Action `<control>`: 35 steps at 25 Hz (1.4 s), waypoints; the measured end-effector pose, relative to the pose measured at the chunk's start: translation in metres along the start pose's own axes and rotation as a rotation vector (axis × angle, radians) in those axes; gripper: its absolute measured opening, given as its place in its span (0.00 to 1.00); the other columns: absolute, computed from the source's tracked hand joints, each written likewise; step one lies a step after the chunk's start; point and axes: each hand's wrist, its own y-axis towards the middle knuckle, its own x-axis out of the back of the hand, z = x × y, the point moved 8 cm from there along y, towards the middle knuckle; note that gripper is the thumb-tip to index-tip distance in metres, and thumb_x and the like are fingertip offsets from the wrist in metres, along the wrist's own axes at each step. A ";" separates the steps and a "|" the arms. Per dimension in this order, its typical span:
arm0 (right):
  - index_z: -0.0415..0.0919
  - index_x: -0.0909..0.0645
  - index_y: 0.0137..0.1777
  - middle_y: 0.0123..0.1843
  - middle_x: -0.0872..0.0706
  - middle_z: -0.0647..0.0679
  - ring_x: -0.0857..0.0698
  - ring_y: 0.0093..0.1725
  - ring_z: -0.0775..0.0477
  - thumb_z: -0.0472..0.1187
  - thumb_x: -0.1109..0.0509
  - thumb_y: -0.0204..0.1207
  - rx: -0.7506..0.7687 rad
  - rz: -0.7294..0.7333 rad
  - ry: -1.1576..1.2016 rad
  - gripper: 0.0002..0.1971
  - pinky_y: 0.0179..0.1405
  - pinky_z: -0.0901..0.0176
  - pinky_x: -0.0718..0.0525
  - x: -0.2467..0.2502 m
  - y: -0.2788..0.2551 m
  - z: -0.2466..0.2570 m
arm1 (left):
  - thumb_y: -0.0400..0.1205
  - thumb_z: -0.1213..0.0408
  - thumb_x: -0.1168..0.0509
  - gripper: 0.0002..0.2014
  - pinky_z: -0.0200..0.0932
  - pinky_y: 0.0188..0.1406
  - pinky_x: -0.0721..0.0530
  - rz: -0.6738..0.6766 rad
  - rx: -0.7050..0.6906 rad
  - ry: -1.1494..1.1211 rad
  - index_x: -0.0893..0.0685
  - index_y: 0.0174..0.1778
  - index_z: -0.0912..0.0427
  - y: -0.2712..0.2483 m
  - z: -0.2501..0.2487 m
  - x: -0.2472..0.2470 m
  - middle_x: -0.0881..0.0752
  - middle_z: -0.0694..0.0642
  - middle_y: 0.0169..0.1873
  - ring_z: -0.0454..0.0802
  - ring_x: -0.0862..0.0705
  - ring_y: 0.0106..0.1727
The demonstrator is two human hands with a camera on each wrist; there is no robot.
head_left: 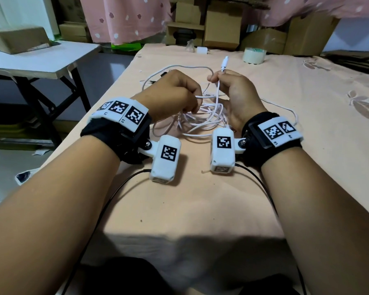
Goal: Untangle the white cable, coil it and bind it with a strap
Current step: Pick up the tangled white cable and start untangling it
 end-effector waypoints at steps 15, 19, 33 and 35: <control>0.44 0.18 0.30 0.44 0.19 0.41 0.20 0.47 0.39 0.46 0.34 0.76 -0.199 -0.157 -0.061 0.14 0.55 0.44 0.19 0.015 0.004 -0.019 | 0.67 0.69 0.46 0.07 0.62 0.62 0.22 0.028 -0.249 -1.573 0.27 0.24 0.61 -0.011 -0.027 0.031 0.10 0.65 0.48 0.65 0.16 0.55; 0.40 0.22 0.33 0.39 0.09 0.45 0.14 0.43 0.47 0.36 0.40 0.82 -0.106 -0.206 -0.064 0.15 0.46 0.55 0.19 0.024 0.000 -0.005 | 0.86 0.53 0.44 0.19 0.41 0.35 0.28 -0.148 -0.018 -1.431 0.29 0.30 0.56 -0.001 0.001 0.036 0.21 0.52 0.27 0.50 0.26 0.27; 0.34 0.14 0.47 0.21 0.21 0.45 0.37 0.17 0.52 0.34 0.31 0.83 0.058 -0.061 0.100 0.06 0.18 0.64 0.40 0.002 -0.016 0.015 | 0.80 0.37 0.33 0.22 0.34 0.17 0.40 -0.230 0.416 -0.507 0.24 0.43 0.55 -0.001 0.034 0.010 0.23 0.52 0.26 0.46 0.37 0.17; 0.33 0.13 0.48 0.21 0.22 0.46 0.35 0.18 0.52 0.35 0.28 0.82 0.087 -0.005 0.079 0.05 0.17 0.65 0.39 -0.003 -0.019 0.019 | 0.81 0.38 0.32 0.21 0.34 0.20 0.39 -0.171 0.353 -0.445 0.21 0.43 0.55 -0.001 0.025 0.003 0.19 0.52 0.29 0.46 0.34 0.19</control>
